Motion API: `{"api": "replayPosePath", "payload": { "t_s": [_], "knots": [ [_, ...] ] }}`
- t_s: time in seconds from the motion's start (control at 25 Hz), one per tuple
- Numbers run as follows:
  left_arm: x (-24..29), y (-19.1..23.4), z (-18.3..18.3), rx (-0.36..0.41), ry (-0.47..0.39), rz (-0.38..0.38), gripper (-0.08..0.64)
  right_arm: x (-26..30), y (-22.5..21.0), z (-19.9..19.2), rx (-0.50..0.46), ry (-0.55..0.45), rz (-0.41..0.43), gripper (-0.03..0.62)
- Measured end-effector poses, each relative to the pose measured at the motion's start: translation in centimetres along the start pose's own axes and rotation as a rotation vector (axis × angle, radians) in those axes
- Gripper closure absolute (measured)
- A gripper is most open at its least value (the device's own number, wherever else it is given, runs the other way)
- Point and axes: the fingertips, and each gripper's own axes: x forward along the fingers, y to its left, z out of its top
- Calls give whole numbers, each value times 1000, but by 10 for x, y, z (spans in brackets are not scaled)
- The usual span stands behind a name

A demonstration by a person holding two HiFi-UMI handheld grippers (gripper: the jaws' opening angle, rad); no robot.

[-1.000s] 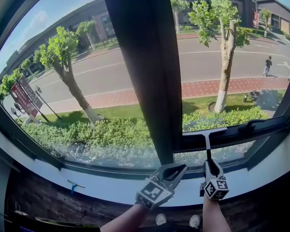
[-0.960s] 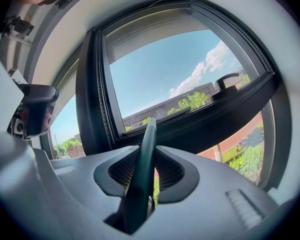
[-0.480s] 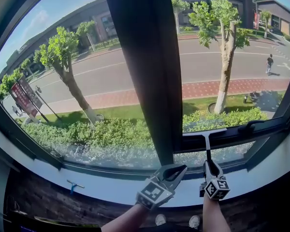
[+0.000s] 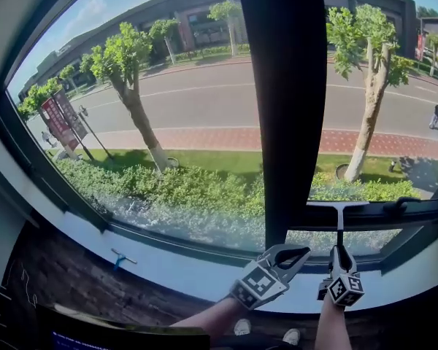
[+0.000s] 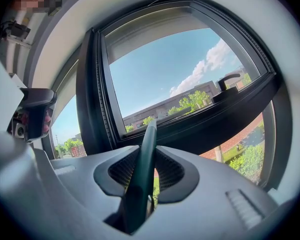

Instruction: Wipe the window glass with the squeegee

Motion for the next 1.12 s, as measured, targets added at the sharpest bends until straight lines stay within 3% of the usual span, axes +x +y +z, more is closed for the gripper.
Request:
{"api": "replayPosePath", "payload": {
  "t_s": [0.28,0.52,0.76,1.0,1.12],
  "knots": [
    [14,5,2,4,-59,10,557,-6,-17,17,-64,0,15,492],
    [19,-7,7,-3,-92,-50,557,-28,-16,54,-114,-51,-7,492],
    [21,-16,10,3,-139,-154,557,-63,10,110,-168,-182,-46,492],
    [59,-24,3,-37,-168,-254,557,-86,7,141,-196,-266,-79,492],
    [47,-33,6,-51,-166,-308,557,-106,32,151,-234,-278,-99,492]
  ]
}}
